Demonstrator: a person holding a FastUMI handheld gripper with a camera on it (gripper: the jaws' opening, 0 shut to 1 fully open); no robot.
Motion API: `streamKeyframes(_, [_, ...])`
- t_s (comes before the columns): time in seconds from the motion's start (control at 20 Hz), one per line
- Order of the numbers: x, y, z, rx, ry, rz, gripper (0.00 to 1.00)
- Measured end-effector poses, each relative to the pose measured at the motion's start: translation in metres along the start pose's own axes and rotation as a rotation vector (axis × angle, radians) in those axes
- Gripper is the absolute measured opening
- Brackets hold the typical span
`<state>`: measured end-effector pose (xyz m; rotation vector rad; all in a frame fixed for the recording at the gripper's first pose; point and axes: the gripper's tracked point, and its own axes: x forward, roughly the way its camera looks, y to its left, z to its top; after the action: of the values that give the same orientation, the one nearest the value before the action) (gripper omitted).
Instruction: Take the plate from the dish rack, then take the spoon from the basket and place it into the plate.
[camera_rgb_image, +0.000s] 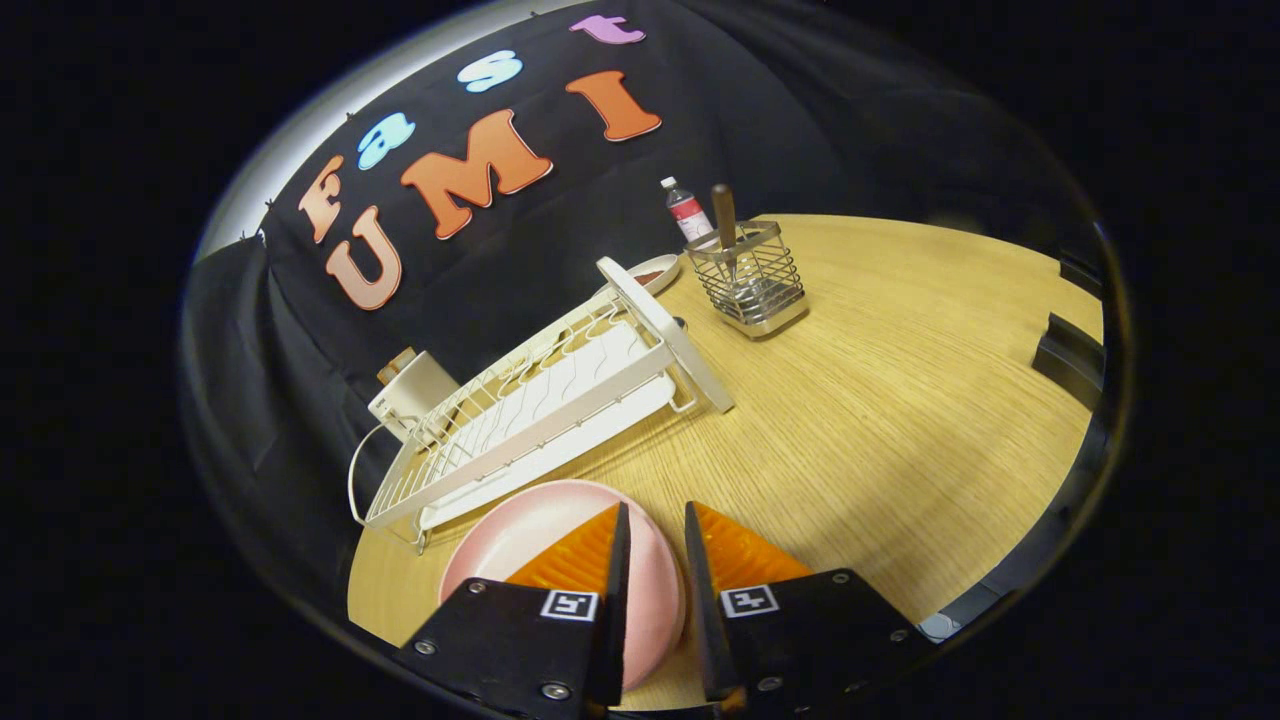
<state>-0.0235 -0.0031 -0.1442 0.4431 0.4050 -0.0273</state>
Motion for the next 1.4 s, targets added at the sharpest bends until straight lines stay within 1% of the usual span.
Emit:
streamKeyframes(0.05, [-0.001,-0.002,0.007,-0.034,-0.022,-0.008,0.38])
streamKeyframes(0.1, [-0.003,-0.005,0.015,-0.069,-0.043,-0.019,0.42])
streamKeyframes(0.15, [-0.004,-0.008,0.024,-0.109,-0.063,-0.035,0.56])
streamKeyframes(0.2, [-0.004,-0.012,0.034,-0.152,-0.088,-0.052,0.62])
streamKeyframes(0.25, [-0.005,-0.015,0.044,-0.196,-0.111,-0.067,0.73])
streamKeyframes(0.3, [-0.008,-0.017,0.054,-0.239,-0.136,-0.082,0.77])
streamKeyframes(0.35, [-0.009,-0.019,0.065,-0.28,-0.16,-0.095,0.85])
streamKeyframes(0.45, [-0.012,-0.022,0.082,-0.343,-0.199,-0.109,0.94])
streamKeyframes(0.55, [-0.011,-0.021,0.094,-0.389,-0.222,-0.105,0.98])
streamKeyframes(0.7, [-0.008,-0.029,0.117,-0.46,-0.259,-0.128,0.98])
streamKeyframes(0.85, [-0.004,-0.037,0.146,-0.5,-0.317,-0.15,0.98])
streamKeyframes(0.95, [0.003,-0.044,0.166,-0.522,-0.361,-0.175,0.98])
streamKeyframes(1.1, [0.021,-0.048,0.188,-0.564,-0.412,-0.189,0.98])
streamKeyframes(1.25, [0.045,-0.053,0.2,-0.58,-0.439,-0.197,0.98])
streamKeyframes(1.4, [0.066,-0.054,0.208,-0.558,-0.457,-0.189,0.98])
